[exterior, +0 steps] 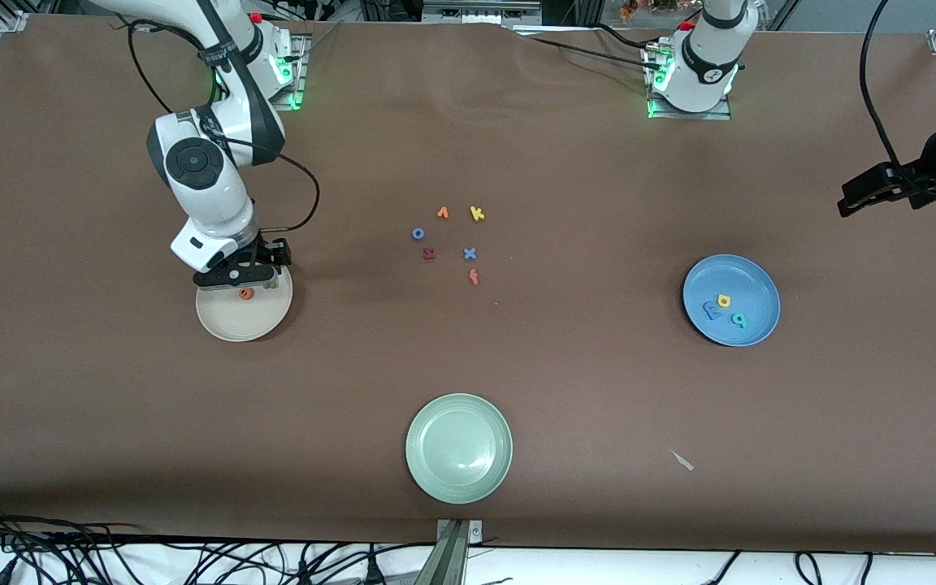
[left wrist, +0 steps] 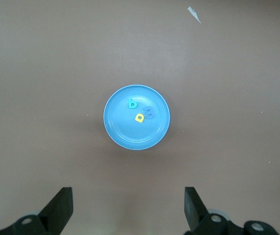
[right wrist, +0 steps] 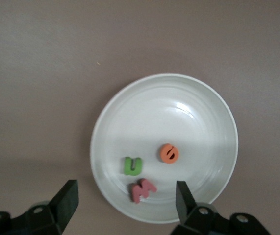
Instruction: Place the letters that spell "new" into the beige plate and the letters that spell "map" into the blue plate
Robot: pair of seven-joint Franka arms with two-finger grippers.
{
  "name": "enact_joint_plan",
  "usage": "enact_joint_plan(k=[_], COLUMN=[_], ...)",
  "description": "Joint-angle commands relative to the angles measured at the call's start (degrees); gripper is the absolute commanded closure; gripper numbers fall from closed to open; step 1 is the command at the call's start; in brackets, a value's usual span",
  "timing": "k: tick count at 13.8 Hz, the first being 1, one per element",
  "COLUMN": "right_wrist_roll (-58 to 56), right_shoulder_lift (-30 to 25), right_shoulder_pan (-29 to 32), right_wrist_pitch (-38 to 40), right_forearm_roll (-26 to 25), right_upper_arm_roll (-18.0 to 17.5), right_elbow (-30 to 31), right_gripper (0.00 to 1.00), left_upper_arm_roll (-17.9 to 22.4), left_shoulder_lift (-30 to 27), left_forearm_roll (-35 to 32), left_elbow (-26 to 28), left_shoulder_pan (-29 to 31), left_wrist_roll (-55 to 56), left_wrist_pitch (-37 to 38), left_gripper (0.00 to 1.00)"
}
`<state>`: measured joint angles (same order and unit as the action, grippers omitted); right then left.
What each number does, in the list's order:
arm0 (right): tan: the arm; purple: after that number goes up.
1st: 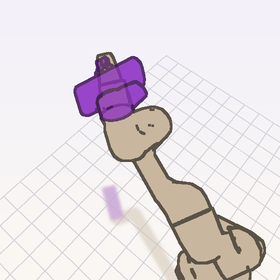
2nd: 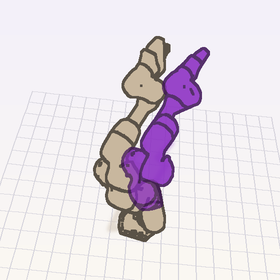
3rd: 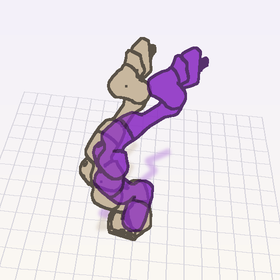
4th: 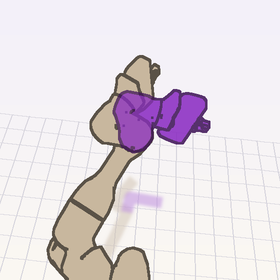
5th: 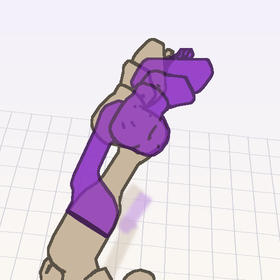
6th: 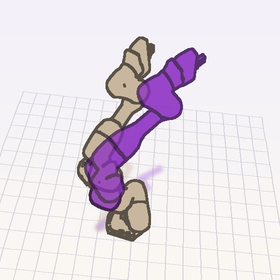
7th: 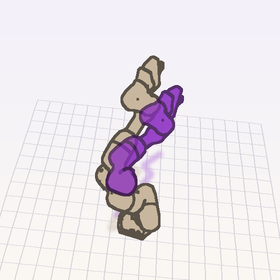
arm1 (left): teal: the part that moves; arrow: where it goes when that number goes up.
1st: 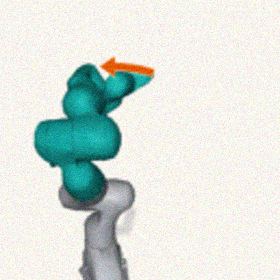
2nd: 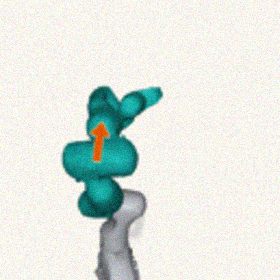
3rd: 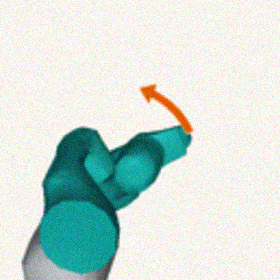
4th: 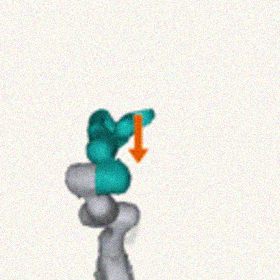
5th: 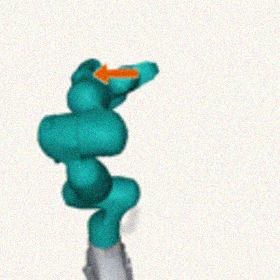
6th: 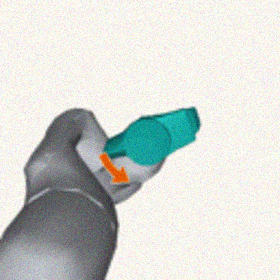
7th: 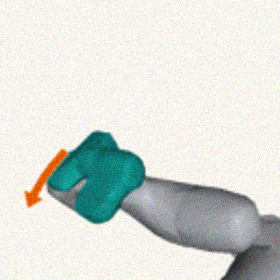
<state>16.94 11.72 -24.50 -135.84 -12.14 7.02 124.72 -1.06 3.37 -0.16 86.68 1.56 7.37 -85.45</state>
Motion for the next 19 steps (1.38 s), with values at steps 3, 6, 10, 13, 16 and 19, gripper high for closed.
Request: enact_joint_plan(k=[3, 6, 10, 13, 16, 19], right_wrist_roll=[-1.99, -5.51, -6.04, -8.32, -10.34, -12.72], right_shoulder_lift=[-0.12, -0.04, -1.78, -3.81, -5.65, -6.36], right_shoulder_pan=[-0.11, 0.15, 4.52, 15.32, 20.09, 20.89], right_wrist_pitch=[28.3, 37.73, 41.89, 44.08, 45.84, 46.54], right_forearm_roll=[5.19, 7.91, 10.1, 12.58, 12.4, 12.75], right_upper_arm_roll=[-1.84, -1.4, -1.83, -7.71, -9.31, -9.14], right_elbow=[-22.46, -32.05, -37.0, -37.09, -36.74, -36.39], right_gripper=[0.11, 0.01, 0.01, 0.01, 0.01, 0.01], left_upper_arm_roll=[0.71, 0.71, 0.71, 0.8, 0.71, 0.71], left_shoulder_lift=[-0.91, -0.91, -0.91, -0.83, -0.83, -0.83], left_forearm_roll=[1.22, 1.22, 1.13, 1.13, 1.13, 1.13], left_elbow=[0.77, 1.12, 1.21, 1.3, 1.3, 1.39], left_shoulder_pan=[-0.24, -0.24, -0.24, -0.16, -0.16, -0.16], left_wrist_roll=[-0.87, -0.87, -0.87, -0.87, -0.87, -0.87], left_wrist_pitch=[-1.03, -1.38, -1.47, -1.82, -1.91, -1.91], left_gripper=[0.0, 0.0, 0.0, 0.0, 0.0, 0.0])
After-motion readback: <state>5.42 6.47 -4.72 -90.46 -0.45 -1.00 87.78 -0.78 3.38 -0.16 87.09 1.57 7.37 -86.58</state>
